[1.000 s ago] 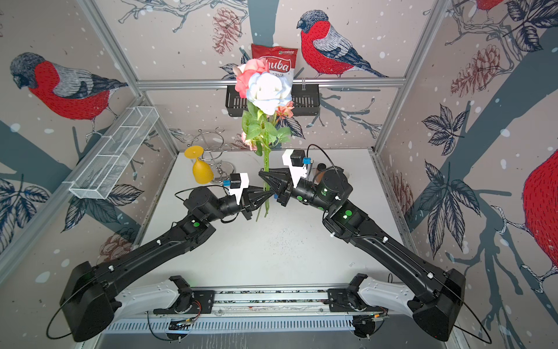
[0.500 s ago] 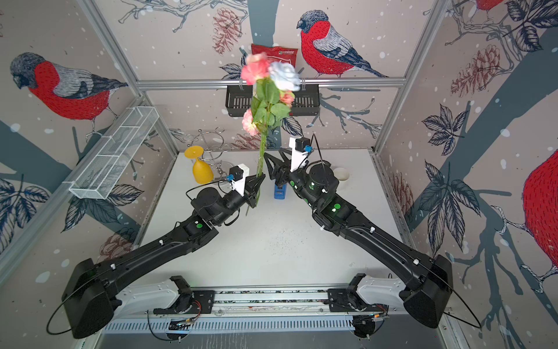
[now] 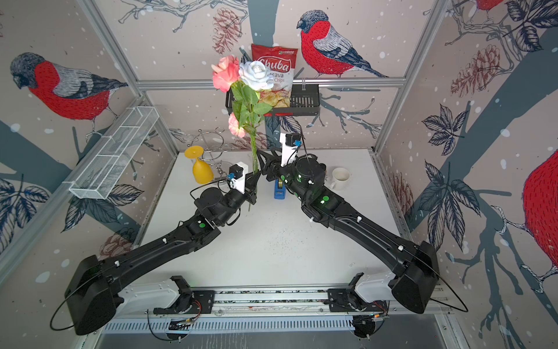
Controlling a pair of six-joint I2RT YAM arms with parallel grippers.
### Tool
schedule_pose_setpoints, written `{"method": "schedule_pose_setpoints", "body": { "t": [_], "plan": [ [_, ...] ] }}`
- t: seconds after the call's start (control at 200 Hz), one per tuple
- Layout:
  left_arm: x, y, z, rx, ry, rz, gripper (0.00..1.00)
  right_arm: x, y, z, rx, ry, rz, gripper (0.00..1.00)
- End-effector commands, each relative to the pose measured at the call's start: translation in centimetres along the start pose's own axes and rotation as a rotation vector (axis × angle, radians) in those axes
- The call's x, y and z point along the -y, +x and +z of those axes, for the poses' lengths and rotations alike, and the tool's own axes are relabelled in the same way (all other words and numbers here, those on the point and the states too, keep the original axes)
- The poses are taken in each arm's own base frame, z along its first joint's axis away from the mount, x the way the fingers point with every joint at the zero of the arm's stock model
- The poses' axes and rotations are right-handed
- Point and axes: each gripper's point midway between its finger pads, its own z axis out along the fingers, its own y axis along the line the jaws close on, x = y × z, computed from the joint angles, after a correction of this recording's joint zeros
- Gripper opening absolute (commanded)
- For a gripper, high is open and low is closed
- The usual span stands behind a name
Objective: Wrap bouquets with tape
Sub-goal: Wrap the tape around the bouquet.
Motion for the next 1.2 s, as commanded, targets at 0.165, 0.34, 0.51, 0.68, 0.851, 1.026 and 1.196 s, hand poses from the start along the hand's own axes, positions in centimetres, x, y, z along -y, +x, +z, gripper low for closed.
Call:
{"method": "schedule_pose_setpoints", "body": {
  "t": [0.165,0.34,0.51,0.68,0.851,1.026,1.196],
  "plan": [
    [-0.6,-2.1,-0.1,0.069,-0.033,0.003,0.0,-0.6,1.6,-0.4,-0.062,-0.023,0.004,0.58],
    [-0.1,-2.4,-0.4,0.076,-0.004,0.007,0.0,0.3,2.0,-1.4,-0.079,0.005,-0.032,0.58],
    [0.2,-2.4,-0.5,0.069,0.018,0.001,0.0,1.8,2.5,-2.0,-0.131,0.011,-0.05,0.58],
    [0.5,-2.1,-0.5,0.059,0.031,0.002,0.0,1.2,3.1,-2.4,-0.157,-0.055,-0.079,0.6],
    [1.0,-2.3,-0.4,0.061,0.062,-0.003,0.0,1.6,3.8,-1.9,-0.192,-0.056,-0.108,0.61],
    [0.7,-1.9,-0.3,0.046,0.043,0.009,0.0,-1.7,3.7,-2.5,-0.192,-0.191,-0.122,0.61],
    [0.4,-1.6,-0.2,0.036,0.026,0.019,0.0,-3.8,3.6,-2.8,-0.178,-0.259,-0.136,0.6]
  ]
}}
